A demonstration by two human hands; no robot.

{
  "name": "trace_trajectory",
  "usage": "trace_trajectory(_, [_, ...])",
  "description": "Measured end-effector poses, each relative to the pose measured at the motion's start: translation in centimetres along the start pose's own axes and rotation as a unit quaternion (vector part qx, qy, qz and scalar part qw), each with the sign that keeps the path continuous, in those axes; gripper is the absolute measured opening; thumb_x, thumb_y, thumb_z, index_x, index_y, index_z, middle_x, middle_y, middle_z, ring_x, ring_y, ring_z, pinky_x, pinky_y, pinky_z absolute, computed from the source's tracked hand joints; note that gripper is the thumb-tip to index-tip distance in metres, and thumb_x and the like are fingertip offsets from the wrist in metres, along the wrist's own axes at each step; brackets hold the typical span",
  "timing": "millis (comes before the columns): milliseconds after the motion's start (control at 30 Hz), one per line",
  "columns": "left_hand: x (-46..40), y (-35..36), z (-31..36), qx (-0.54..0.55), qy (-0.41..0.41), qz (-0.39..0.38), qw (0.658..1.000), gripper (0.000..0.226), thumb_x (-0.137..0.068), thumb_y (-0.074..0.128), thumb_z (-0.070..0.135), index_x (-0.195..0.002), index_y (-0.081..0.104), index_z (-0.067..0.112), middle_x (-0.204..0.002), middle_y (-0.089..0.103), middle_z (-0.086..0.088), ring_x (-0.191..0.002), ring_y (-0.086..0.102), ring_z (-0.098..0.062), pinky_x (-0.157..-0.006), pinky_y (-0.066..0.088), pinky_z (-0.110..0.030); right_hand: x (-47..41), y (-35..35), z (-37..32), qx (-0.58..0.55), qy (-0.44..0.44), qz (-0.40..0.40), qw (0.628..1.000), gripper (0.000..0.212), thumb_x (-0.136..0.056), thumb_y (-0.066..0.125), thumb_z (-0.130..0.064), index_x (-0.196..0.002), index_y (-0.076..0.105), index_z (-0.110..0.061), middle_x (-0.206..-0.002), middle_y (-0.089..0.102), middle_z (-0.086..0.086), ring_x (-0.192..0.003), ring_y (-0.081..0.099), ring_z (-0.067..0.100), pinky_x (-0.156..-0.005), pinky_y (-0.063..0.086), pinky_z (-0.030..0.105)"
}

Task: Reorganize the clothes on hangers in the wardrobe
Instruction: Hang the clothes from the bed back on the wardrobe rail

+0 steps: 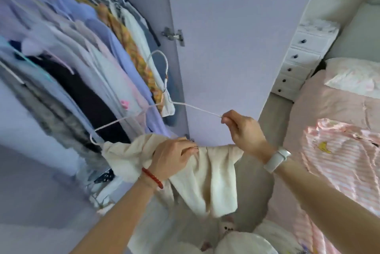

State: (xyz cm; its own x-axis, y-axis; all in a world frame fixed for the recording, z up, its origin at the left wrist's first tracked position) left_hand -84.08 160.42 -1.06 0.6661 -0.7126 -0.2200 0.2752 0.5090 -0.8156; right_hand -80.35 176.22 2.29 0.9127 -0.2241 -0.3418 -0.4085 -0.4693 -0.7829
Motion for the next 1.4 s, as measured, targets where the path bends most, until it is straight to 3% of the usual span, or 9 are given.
trace_trajectory(100, [2.3, -5.4, -3.0, -0.081, -0.019, 0.042, 0.996, 0.011, -0.076, 0.063, 0.013, -0.077, 0.075, 0.012, -0.072, 0.070, -0.006, -0.060, 0.064, -0.023, -0.057, 0.035, -0.025, -3.7, 4.3, -5.2, -0.019, -0.096, -0.109, 0.989, 0.023, -0.096, 0.042, -0.019, -0.104, 0.061, -0.009, -0.071, 0.064, 0.014, -0.064, 0.056, 0.037, -0.062, 0.043, 0.038])
trace_trajectory(333, [8.2, -18.4, -8.9, -0.049, -0.164, 0.191, 0.967, 0.011, -0.085, 0.062, 0.004, -0.084, 0.072, 0.001, -0.082, 0.064, -0.012, -0.077, 0.059, -0.023, -0.076, 0.047, -0.034, -9.3, 8.5, -18.7, -0.163, -0.221, -0.062, 0.960, 0.017, -0.091, 0.052, -0.008, -0.094, 0.068, -0.003, -0.073, 0.068, 0.014, -0.062, 0.061, 0.036, -0.060, 0.046, 0.038])
trace_trajectory(500, [13.1, -24.3, -9.6, 0.046, -0.229, 0.260, 0.937, 0.013, -0.085, 0.060, 0.002, -0.085, 0.070, 0.010, -0.084, 0.059, -0.005, -0.078, 0.054, -0.004, -0.077, 0.037, -0.008, -11.9, 15.1, -22.9, -0.211, -0.219, -0.159, 0.939, 0.019, -0.093, 0.049, -0.012, -0.092, 0.067, -0.006, -0.065, 0.062, 0.016, -0.064, 0.054, 0.031, -0.063, 0.040, 0.036])
trace_trajectory(633, [15.7, -23.3, -10.7, 0.089, -0.281, 0.210, 0.932, 0.016, -0.081, 0.064, 0.002, -0.085, 0.071, 0.016, -0.079, 0.054, 0.003, -0.076, 0.051, 0.000, -0.076, 0.039, -0.011, -14.7, 17.4, -24.6, -0.251, -0.199, -0.178, 0.930, 0.022, -0.093, 0.046, -0.006, -0.092, 0.067, 0.000, -0.064, 0.061, 0.012, -0.060, 0.052, 0.018, -0.061, 0.032, 0.026])
trace_trajectory(767, [17.5, -18.7, -13.7, -0.040, -0.356, 0.124, 0.925, 0.008, -0.082, 0.068, 0.014, -0.082, 0.076, 0.017, -0.075, 0.050, 0.016, -0.082, 0.046, -0.009, -0.082, 0.039, -0.024, -15.1, 16.2, -27.8, -0.284, -0.277, -0.173, 0.901, 0.019, -0.093, 0.048, -0.007, -0.090, 0.066, -0.002, -0.048, 0.041, -0.013, -0.049, 0.048, 0.003, -0.053, 0.028, 0.026])
trace_trajectory(833, [17.9, -16.8, -15.8, -0.097, -0.403, 0.072, 0.907, 0.014, -0.085, 0.064, 0.026, -0.095, 0.073, 0.023, -0.095, 0.057, 0.013, -0.098, 0.046, -0.011, -0.090, 0.039, -0.030, -13.8, 15.2, -29.8, -0.286, -0.347, -0.171, 0.877, 0.017, -0.092, 0.051, -0.007, -0.088, 0.067, -0.004, -0.046, 0.036, -0.017, -0.047, 0.047, 0.002, -0.050, 0.023, 0.022])
trace_trajectory(933, [19.1, -16.0, -18.7, -0.118, -0.508, 0.037, 0.852, 0.041, -0.088, 0.055, 0.043, -0.128, 0.052, 0.033, -0.139, 0.038, 0.008, -0.129, 0.031, -0.012, -0.105, 0.029, -0.031, -12.5, 15.5, -31.3, -0.297, -0.378, -0.198, 0.854, 0.016, -0.092, 0.050, -0.007, -0.088, 0.066, -0.003, -0.045, 0.034, -0.017, -0.041, 0.040, 0.006, -0.050, 0.024, 0.022])
trace_trajectory(1200, [20.1, -27.3, -15.7, -0.222, -0.485, 0.368, 0.761, 0.040, -0.090, 0.056, 0.026, -0.129, 0.052, 0.017, -0.130, 0.048, -0.005, -0.120, 0.043, -0.027, -0.102, 0.033, -0.043, -12.0, 18.1, -36.1, -0.403, -0.268, -0.286, 0.827, 0.019, -0.091, 0.046, -0.003, -0.089, 0.064, 0.003, -0.050, 0.046, -0.016, -0.050, 0.049, -0.006, -0.052, 0.034, 0.006])
trace_trajectory(1400, [23.0, -35.2, -13.3, -0.267, -0.437, 0.519, 0.684, 0.039, -0.090, 0.052, 0.011, -0.128, 0.050, 0.008, -0.129, 0.048, -0.013, -0.120, 0.043, -0.032, -0.100, 0.035, -0.043, -11.3, 20.7, -42.2, -0.438, -0.192, -0.311, 0.821, 0.029, -0.092, 0.043, -0.013, -0.067, 0.054, -0.005, -0.054, 0.043, -0.003, -0.053, 0.040, 0.010, -0.060, 0.035, 0.029])
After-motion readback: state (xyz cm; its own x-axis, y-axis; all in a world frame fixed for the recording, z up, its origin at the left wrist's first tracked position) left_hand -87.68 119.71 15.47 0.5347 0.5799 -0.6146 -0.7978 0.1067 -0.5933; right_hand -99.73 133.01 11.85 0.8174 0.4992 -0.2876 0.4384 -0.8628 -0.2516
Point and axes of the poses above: each hand's wrist, its own x-axis away from the middle knuckle, its own y-axis out of the palm, z = x × y, the point moved 10 cm from there along -x, towards the middle knuckle
